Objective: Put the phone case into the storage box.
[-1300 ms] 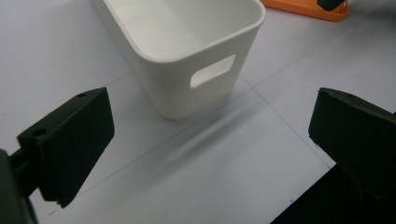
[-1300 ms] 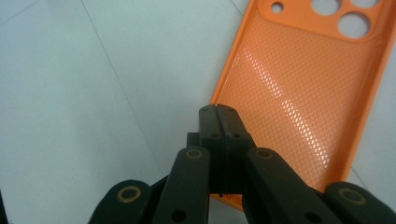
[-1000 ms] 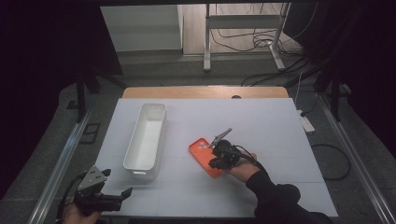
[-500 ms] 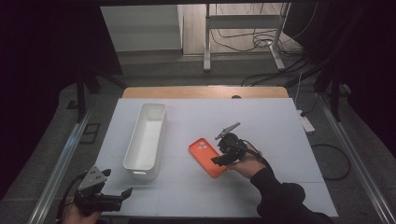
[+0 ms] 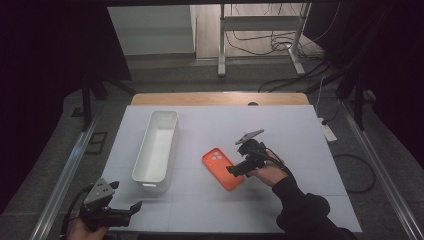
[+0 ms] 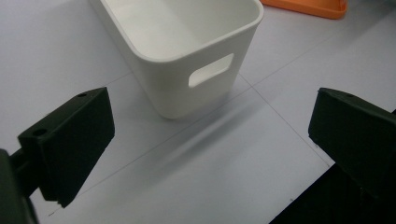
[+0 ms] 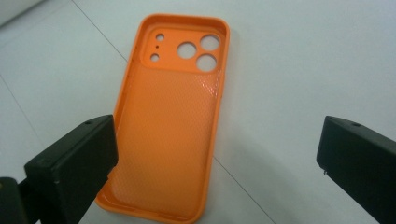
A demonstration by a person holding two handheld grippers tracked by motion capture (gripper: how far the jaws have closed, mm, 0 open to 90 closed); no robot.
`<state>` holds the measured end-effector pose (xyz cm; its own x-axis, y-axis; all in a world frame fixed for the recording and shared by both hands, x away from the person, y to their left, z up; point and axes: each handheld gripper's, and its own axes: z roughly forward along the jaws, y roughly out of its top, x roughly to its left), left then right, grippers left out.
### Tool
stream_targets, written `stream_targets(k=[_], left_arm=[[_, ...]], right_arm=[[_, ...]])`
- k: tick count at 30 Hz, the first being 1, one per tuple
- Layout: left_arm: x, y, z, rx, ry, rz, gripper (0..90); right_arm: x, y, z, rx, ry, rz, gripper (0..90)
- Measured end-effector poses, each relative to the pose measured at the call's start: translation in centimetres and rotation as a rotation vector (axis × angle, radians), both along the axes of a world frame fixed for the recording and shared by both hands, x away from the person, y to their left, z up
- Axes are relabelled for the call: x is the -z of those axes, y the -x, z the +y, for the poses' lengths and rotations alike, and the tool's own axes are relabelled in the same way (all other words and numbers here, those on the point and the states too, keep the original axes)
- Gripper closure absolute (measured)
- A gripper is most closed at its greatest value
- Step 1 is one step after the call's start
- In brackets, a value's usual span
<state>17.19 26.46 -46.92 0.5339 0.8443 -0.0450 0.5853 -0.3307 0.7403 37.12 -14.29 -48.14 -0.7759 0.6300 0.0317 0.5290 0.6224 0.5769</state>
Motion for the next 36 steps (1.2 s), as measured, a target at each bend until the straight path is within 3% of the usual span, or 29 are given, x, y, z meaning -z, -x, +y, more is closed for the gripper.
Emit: stream_targets(k=[7, 15, 29, 36], left_arm=[[0.0, 0.0, 0.0, 0.003, -0.002, 0.000, 1.2], [0.0, 0.0, 0.0, 0.004, -0.002, 0.001, 1.2], [0.0, 0.0, 0.0, 0.004, -0.003, 0.000, 1.2], [0.0, 0.0, -0.1, 0.005, -0.005, 0.000, 1.2]], right_arm=[[0.7, -0.5, -0.1, -0.015, -0.005, 0.057, 0.0], [1.8, -0.7, 0.4, -0.024, 0.060, 0.028, 0.0], [3.8, -0.9, 0.6, -0.013, 0.143, 0.057, 0.0], [3.9, -0.8, 0.5, 0.001, 0.131, 0.044, 0.0]])
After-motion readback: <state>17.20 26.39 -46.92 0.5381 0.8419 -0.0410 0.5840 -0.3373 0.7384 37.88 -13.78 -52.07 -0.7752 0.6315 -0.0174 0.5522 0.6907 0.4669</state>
